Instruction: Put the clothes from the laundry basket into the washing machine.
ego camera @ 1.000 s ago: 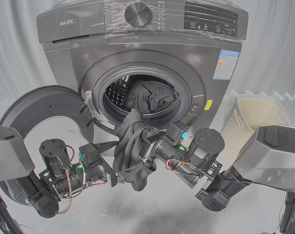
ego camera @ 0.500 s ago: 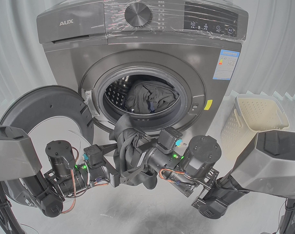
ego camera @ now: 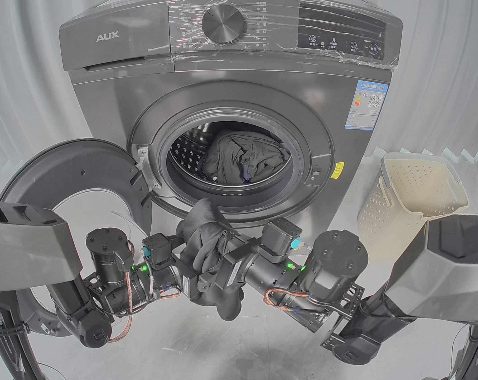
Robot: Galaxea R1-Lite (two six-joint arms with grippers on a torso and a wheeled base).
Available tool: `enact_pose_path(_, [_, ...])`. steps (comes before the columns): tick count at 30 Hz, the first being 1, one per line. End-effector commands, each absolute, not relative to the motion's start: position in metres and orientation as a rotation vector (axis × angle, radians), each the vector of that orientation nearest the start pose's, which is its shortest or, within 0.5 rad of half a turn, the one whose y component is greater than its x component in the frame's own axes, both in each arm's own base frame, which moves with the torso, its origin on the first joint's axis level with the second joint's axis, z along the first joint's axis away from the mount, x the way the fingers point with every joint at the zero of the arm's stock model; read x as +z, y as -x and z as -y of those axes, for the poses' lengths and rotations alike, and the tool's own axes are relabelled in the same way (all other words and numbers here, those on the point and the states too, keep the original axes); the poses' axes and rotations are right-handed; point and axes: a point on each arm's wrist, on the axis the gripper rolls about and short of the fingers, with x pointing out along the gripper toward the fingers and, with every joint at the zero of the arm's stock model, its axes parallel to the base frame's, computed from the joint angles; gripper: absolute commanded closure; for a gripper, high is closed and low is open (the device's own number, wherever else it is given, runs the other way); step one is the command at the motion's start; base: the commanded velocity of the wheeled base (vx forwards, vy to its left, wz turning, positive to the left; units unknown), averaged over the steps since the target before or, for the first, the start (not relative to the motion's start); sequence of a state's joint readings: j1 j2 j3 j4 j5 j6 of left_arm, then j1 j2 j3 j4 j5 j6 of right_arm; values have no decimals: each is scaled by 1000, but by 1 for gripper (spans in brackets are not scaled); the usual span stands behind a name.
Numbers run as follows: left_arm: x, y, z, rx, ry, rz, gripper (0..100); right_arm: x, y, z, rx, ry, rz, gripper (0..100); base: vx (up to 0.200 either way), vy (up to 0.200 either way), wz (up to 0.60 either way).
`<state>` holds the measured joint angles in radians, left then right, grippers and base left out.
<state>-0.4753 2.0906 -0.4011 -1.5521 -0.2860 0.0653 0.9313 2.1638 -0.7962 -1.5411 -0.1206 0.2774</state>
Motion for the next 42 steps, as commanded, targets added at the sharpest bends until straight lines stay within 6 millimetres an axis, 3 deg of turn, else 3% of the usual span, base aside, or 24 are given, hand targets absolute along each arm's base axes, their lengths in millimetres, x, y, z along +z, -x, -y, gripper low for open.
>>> enact_pose_path(1, [59, -271, 146, -759, -74, -126, 0, 112, -219, -303, 848, -350, 33, 100, 0, 0, 0])
enact_pose_path(7, [62, -273, 146, -758, -71, -113, 0, 115, -213, -305, 862, -355, 37, 100, 0, 0, 0])
enact_pose_path(8, [63, -273, 146, -756, -70, -109, 100, 115, -215, -303, 855, -354, 37, 100, 0, 0, 0])
enact_pose_path(16, [81, -288, 150, -658, -2, -35, 100, 101, -245, -270, 727, -317, 2, 100, 0, 0, 0])
enact_pose_path(22, [91, -289, 151, -655, 8, 5, 100, 83, -247, -256, 685, -275, -65, 100, 0, 0, 0])
enact_pose_path(23, [97, -289, 150, -651, 16, 22, 100, 69, -244, -252, 678, -246, -116, 100, 0, 0, 0])
enact_pose_path(26, [101, -286, 153, -661, 22, 35, 100, 53, -239, -255, 686, -219, -165, 100, 0, 0, 0])
enact_pose_path(35, [112, -278, 157, -685, 30, 68, 100, 58, -237, -261, 706, -225, -147, 100, 0, 0, 0])
enact_pose_path(36, [112, -278, 157, -685, 30, 68, 100, 61, -236, -261, 709, -232, -140, 0, 0, 0, 0])
enact_pose_path(39, [113, -278, 157, -685, 30, 69, 100, 71, -231, -254, 709, -231, -128, 0, 0, 0, 0])
enact_pose_path(42, [115, -277, 155, -680, 29, 75, 100, 84, -210, -229, 728, -185, -135, 0, 0, 0, 0])
